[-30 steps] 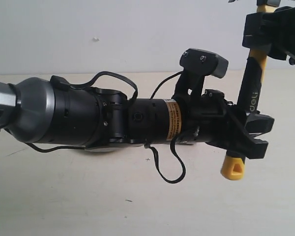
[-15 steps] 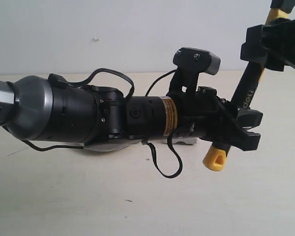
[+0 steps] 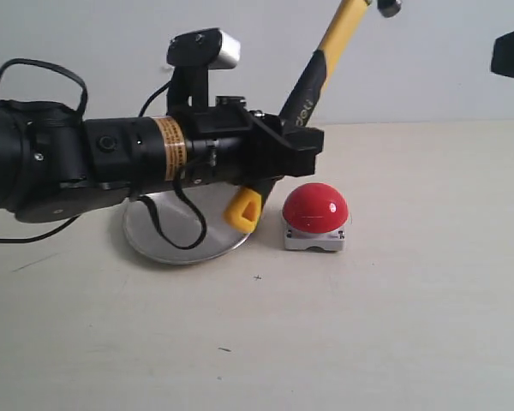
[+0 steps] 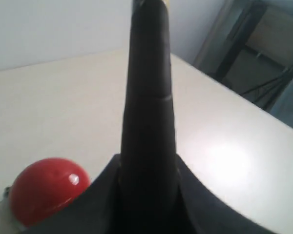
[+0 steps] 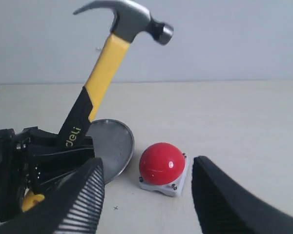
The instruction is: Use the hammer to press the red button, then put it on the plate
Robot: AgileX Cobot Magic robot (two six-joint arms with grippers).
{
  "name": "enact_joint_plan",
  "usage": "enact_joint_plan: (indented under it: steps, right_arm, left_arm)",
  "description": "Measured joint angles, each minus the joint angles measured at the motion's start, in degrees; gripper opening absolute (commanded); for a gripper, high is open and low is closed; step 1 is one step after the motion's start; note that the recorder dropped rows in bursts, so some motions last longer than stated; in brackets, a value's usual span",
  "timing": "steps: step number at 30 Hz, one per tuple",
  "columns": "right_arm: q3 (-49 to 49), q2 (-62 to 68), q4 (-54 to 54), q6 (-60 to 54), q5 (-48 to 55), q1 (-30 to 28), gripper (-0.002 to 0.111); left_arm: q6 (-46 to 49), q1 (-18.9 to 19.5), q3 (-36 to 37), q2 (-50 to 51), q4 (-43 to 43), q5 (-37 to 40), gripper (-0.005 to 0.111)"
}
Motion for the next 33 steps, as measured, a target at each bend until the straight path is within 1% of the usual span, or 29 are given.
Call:
enact_joint_plan:
  steps: [2,4,6,8,11,15,18,22,25,30,33]
  right_arm:
    - [1.06,-2.43,0.0,-0.86,-0.48,0.0,0.045]
    - [3.4,-5.11,0.0,-1.39,-2.22,0.0,0.034]
    - [7.26,-7.86,0.0,-1.76,-5.98,0.0,0.023]
    - [11.96,-10.12,0.0,-1.9,-10.58,0.0,0.013]
    - [19.33,-12.43,0.0,-2.01,-19.7,0.0,0.0]
    - [29.35,-13.44,0.11,-2.35,-36.85,0.0,0.0]
    - [35.4,-13.44,-2.28,-3.0,-48.73,0.0,0.0]
    - [40.29,-13.65,-7.91,-4.13,-59.31,0.0,0.0]
    - [41.5,-13.65,-8.85,-5.55,-61.69,0.0,0.0]
    - [41.74,-14.13,-8.95,-7.93,-61.92,0.0,0.0]
    - [41.77,-16.09,-7.47,-11.6,-61.92,0.0,0.0]
  left_arm:
    - [1.17,0.0,1.47,-1.64,0.43,4.08,0.0]
    - [2.05,0.0,2.92,-3.01,1.49,8.54,0.0]
    - [2.51,0.0,4.52,-4.09,2.21,11.21,0.0]
    - [2.51,0.0,6.05,-5.2,2.78,12.71,0.0]
    - [2.51,0.0,8.45,-7.1,3.33,13.5,0.0]
    - [2.78,0.0,11.38,-9.52,4.57,13.5,0.0]
    - [3.0,0.0,13.67,-10.7,5.77,13.5,0.0]
    - [3.0,0.0,15.93,-10.97,6.8,13.39,0.0]
    - [3.0,0.0,17.02,-10.97,7.35,13.5,0.0]
    - [3.0,0.0,17.15,-10.97,7.6,13.51,0.0]
    - [3.0,0.0,17.15,-10.97,7.98,13.51,0.0]
